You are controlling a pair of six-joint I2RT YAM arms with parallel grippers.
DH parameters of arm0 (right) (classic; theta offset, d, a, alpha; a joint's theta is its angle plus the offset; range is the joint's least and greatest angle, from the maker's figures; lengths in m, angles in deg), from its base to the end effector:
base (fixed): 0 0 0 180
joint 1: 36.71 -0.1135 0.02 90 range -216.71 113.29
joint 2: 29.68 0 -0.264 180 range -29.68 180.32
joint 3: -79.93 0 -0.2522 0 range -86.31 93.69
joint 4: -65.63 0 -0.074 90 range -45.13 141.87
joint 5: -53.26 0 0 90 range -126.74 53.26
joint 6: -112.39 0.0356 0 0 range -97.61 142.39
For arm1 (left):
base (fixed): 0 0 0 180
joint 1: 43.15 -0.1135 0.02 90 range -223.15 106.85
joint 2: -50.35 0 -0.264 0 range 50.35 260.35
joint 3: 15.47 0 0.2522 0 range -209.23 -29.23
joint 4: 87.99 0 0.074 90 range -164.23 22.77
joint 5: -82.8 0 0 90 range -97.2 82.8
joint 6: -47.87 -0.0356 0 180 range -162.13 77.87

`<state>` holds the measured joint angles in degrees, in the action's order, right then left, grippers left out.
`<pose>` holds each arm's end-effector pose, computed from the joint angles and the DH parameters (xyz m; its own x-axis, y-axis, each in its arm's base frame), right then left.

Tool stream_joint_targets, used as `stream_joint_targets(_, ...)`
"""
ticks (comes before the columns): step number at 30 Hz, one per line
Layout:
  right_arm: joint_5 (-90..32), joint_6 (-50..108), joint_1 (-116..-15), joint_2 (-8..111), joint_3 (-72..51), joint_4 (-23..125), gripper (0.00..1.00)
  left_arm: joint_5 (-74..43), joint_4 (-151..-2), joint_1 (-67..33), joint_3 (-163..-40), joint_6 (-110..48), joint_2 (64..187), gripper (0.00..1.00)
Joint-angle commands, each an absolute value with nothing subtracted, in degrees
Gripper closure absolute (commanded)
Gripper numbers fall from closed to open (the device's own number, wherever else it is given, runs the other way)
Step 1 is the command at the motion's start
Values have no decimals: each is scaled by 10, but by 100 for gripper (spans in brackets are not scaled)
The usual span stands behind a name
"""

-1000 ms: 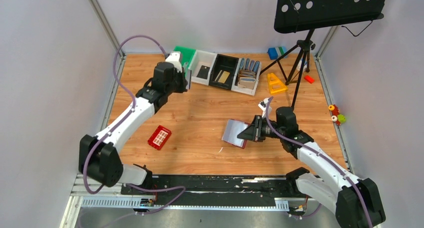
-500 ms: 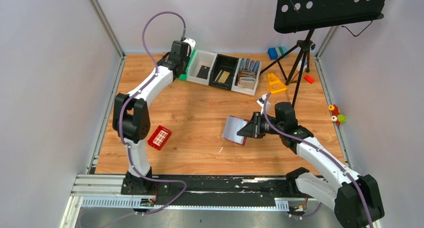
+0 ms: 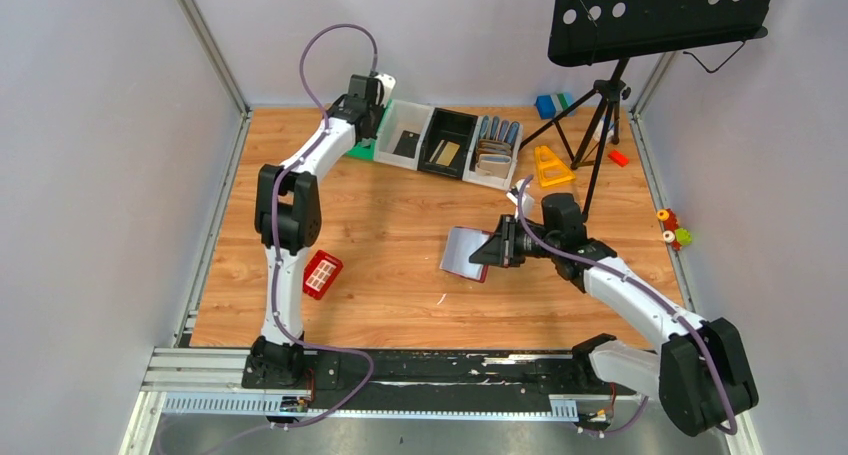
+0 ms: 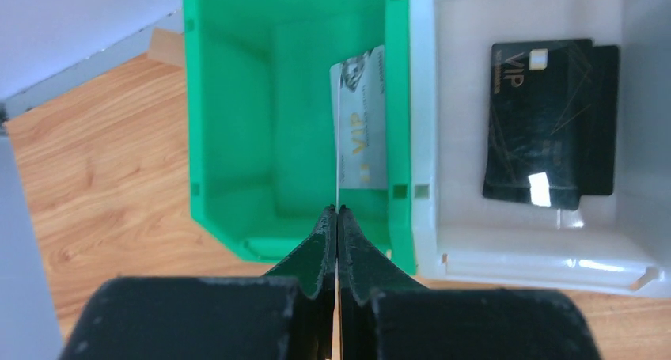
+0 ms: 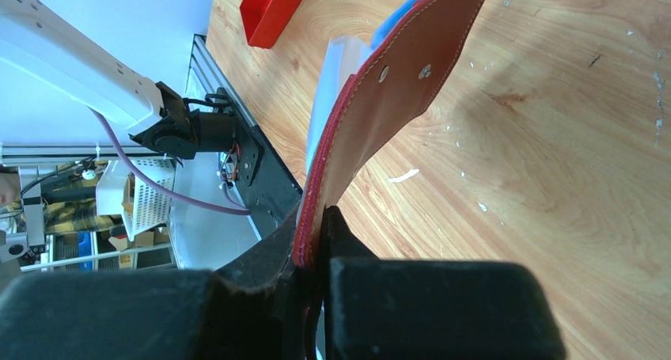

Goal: Take the credit cards out of the card holder
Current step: Place the credit card in the storage box.

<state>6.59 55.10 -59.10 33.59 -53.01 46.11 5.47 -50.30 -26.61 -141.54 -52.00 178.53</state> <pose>0.1983 0.1081 0.2205 -0.8824 0.0616 -0.4665 -0.3747 0.5076 0.7758 0.4995 -0.1402 0.2421 -0.5846 0.3481 -0.7328 0.2197 0.9375 0.2700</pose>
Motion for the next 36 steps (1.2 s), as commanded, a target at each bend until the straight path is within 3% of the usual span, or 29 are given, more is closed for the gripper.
stream_joint_targets(1,90,553,-588,351,-501,513,100,-6,-520,-284,-1470,-499,1814,100)
stream_joint_targets(7,95,562,-587,364,-496,535,100,-93,-508,-320,-1514,-424,1857,100)
stream_joint_targets(9,97,562,-587,367,-494,536,100,-85,-487,-327,-1537,-410,1871,84)
stream_joint_targets(11,97,564,-587,368,-494,535,100,-66,-469,-329,-1553,-416,1881,55)
stream_joint_targets(12,99,565,-587,368,-494,535,100,-54,-464,-329,-1560,-419,1882,46)
stream_joint_targets(25,90,563,-587,317,-496,521,100,-99,-424,-323,-1494,-415,1740,38)
stream_joint_targets(28,92,561,-586,308,-493,521,100,-93,-371,-314,-1472,-401,1698,32)
stream_joint_targets(31,99,563,-586,305,-494,526,100,-97,-348,-308,-1420,-372,1643,12)
stream_joint_targets(36,140,619,-586,301,-518,606,100,-74,-384,-281,-1261,-340,1494,4)
